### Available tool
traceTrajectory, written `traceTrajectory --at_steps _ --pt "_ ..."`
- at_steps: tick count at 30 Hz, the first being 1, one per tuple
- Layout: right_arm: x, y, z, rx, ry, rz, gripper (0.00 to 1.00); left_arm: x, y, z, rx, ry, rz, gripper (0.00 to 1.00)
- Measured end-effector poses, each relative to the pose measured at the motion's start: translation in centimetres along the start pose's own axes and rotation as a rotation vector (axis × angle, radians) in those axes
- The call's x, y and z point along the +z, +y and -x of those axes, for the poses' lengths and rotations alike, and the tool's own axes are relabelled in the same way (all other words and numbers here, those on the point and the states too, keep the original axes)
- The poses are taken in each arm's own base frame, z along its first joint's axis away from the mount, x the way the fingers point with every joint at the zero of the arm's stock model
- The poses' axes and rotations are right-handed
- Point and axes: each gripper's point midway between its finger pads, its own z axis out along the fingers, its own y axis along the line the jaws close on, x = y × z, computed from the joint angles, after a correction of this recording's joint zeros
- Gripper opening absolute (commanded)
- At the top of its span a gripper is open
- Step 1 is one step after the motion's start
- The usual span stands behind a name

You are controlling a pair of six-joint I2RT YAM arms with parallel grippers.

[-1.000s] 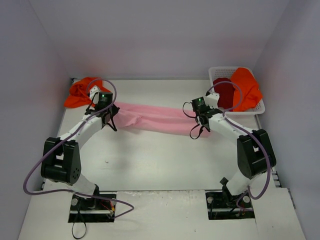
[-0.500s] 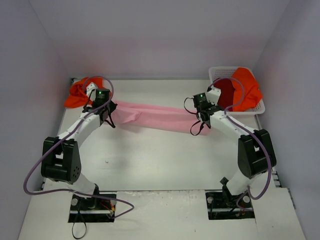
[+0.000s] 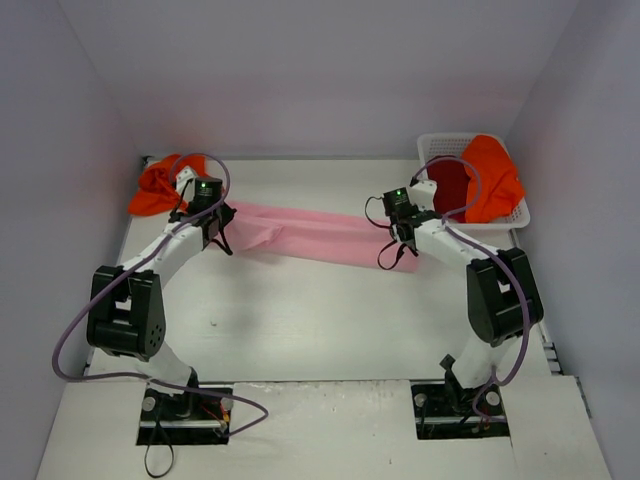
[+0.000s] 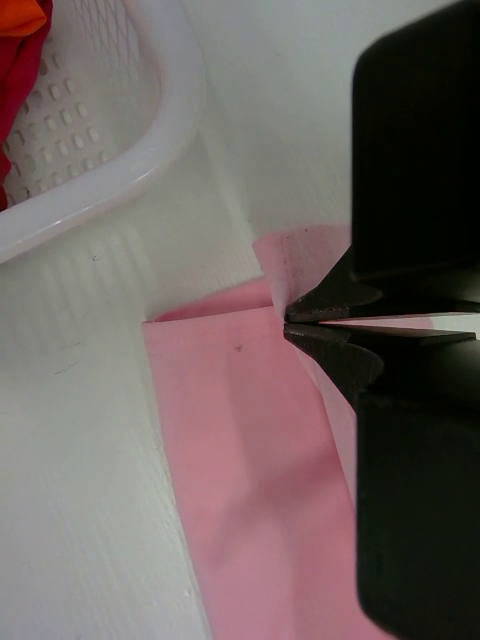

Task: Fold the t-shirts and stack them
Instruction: Fold the tshirt

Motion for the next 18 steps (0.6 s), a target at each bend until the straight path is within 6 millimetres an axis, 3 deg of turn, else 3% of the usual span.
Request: traceTrajectory --at_steps 18 --pt "1.1 0.6 -0.9 -0.019 0.022 0.004 0.00 2.0 0.1 -0.7 0.006 0.010 0.022 0.00"
